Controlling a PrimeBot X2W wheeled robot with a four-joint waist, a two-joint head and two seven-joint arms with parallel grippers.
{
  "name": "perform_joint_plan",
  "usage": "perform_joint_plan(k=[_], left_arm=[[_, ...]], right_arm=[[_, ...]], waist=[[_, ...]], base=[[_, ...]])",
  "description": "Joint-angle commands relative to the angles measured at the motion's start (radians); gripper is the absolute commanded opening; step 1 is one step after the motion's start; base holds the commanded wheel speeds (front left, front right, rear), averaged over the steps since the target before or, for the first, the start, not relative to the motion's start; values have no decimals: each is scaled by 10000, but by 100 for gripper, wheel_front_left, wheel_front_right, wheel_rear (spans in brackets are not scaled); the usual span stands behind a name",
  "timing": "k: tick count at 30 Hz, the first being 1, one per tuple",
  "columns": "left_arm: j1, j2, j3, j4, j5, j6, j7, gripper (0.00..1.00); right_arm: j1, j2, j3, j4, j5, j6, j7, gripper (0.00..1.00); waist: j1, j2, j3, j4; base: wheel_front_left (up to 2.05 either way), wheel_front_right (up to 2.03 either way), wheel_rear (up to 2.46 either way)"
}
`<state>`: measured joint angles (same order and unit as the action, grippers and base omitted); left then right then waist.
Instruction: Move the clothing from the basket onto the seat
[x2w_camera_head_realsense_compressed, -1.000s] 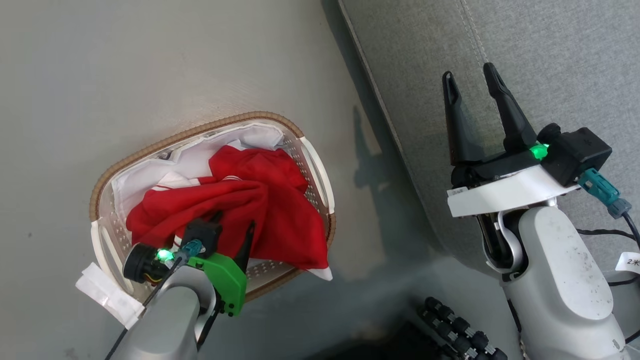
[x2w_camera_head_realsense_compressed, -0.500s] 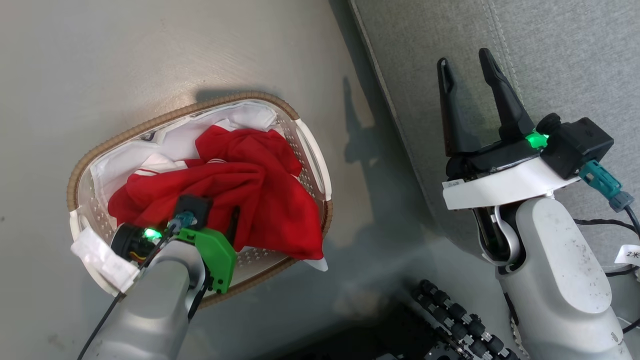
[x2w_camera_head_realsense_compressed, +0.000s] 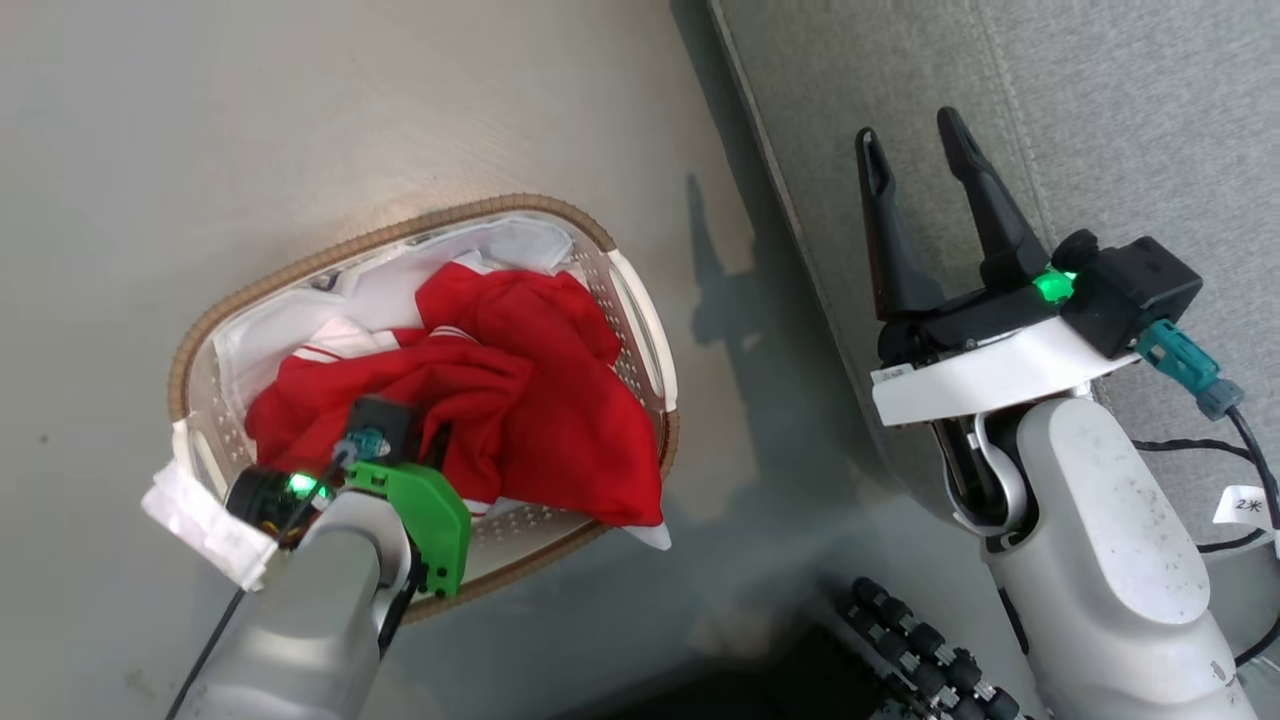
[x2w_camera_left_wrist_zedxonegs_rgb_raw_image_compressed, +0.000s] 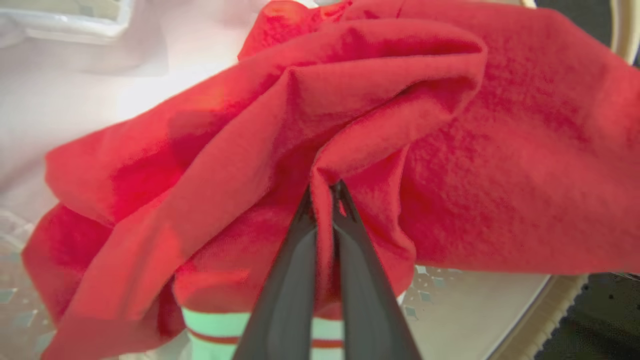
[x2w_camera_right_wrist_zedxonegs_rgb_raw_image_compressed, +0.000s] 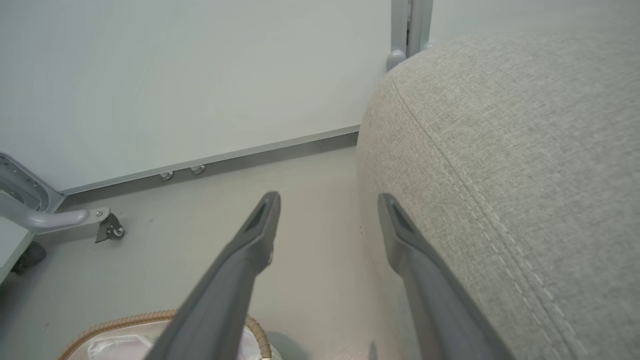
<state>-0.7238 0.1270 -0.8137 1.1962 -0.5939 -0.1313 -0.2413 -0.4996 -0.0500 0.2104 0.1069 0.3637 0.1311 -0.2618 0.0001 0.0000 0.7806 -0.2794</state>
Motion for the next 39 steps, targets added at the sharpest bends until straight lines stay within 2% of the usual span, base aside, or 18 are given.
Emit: perform_joint_plan(k=[1,4,8,13,27,39], left_arm=[[262,33,-23,-11,-109,12,-121,0],[539,10,35,-232,-219,12,-244,0],[1137,196,605,-1198,-52,38,-245,0],[2225,255,1797,-2659,405,227,-244,0],[4610,-322,4063,-5937,2423,3,-247,0],[5228,-556,4091,-8777,2567,-4,-248,0]], right_arm=[[187,-26,51,101,62,-6,-47,100],[328,-26,122,281,123,-6,-47,100],[640,-29,205,549,150,-6,-45,100],[1065,-35,249,876,114,-6,-47,100],[2430,-171,226,1489,3,-7,-47,100],[3403,-187,459,1797,-55,-7,-47,100]], waist=[[-1,0,-506,92],[-1,0,-1037,183],[-1,0,-1847,370],[-1,0,-2918,624],[-1,0,-5237,1431],[-1,0,-6712,1656]], base=[[0,0,0],[0,0,0],[0,0,0],[0,0,0],[0,0,0],[0,0,0]])
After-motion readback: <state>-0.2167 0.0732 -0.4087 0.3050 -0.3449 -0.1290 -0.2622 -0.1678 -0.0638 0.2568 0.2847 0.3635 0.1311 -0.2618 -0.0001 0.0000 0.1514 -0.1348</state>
